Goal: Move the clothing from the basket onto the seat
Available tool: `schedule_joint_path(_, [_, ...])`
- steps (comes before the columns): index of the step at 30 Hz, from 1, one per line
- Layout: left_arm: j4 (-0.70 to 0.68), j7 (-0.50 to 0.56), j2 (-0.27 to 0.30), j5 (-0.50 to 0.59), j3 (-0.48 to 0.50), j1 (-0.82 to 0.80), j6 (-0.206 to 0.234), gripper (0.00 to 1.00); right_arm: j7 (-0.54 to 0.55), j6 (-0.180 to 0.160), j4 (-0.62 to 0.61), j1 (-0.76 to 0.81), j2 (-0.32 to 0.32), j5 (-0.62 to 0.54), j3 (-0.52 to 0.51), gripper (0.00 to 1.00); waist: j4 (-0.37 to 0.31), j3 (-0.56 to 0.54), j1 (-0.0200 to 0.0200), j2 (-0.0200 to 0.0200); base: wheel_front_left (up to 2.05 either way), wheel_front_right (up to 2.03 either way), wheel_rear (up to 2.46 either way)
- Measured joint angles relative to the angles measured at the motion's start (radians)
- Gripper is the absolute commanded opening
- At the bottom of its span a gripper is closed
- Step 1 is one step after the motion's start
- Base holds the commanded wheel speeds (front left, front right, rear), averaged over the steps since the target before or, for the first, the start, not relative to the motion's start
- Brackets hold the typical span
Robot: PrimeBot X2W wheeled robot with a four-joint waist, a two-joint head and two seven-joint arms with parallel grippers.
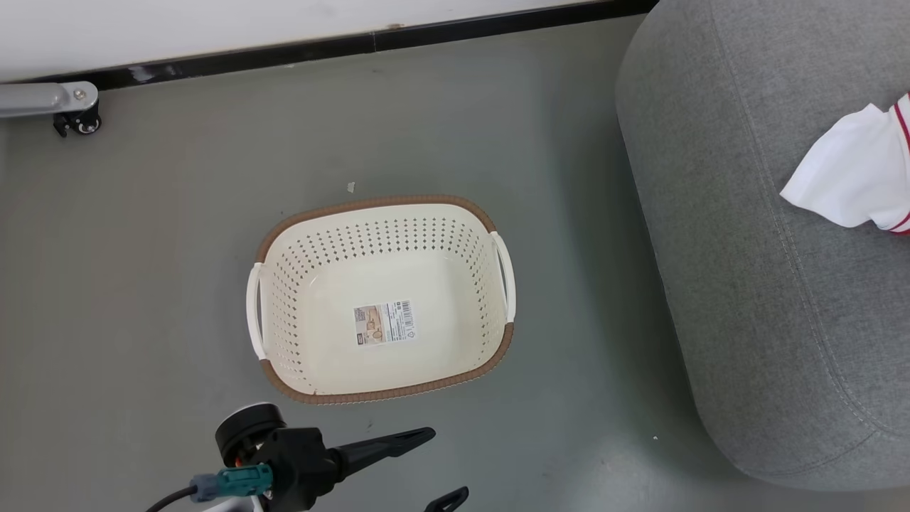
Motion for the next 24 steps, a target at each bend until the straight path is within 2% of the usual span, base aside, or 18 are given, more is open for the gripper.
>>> schedule_joint_path(7, [-0.002, 0.003, 0.023, 0.000, 0.006, 0.000, 0.000, 1.00, 0.000, 0.000, 0.039, 0.020, 0.064, -0.029, -0.029, 0.00, 0.003, 0.021, 0.0000, 0.0000, 0.00, 0.00, 0.00])
schedule_joint_path(13, [-0.006, 0.004, 0.027, 0.000, 0.014, -0.002, 0.000, 1.00, 0.000, 0.000, 0.050, 0.054, 0.113, -0.080, -0.075, 0.00, 0.003, 0.033, 0.0000, 0.0000, 0.00, 0.00, 0.00])
schedule_joint_path(18, [-0.007, 0.004, 0.029, 0.000, 0.017, -0.006, 0.000, 1.00, 0.001, 0.000, 0.098, 0.069, 0.126, -0.107, -0.113, 0.00, 0.002, 0.043, 0.0000, 0.0000, 0.00, 0.00, 0.00])
schedule_joint_path(24, [-0.008, 0.002, 0.029, 0.000, 0.027, -0.022, -0.007, 1.00, 0.003, 0.000, 0.137, 0.139, 0.190, -0.149, -0.130, 0.00, 0.001, 0.048, 0.0000, 0.0000, 0.00, 0.00, 0.00])
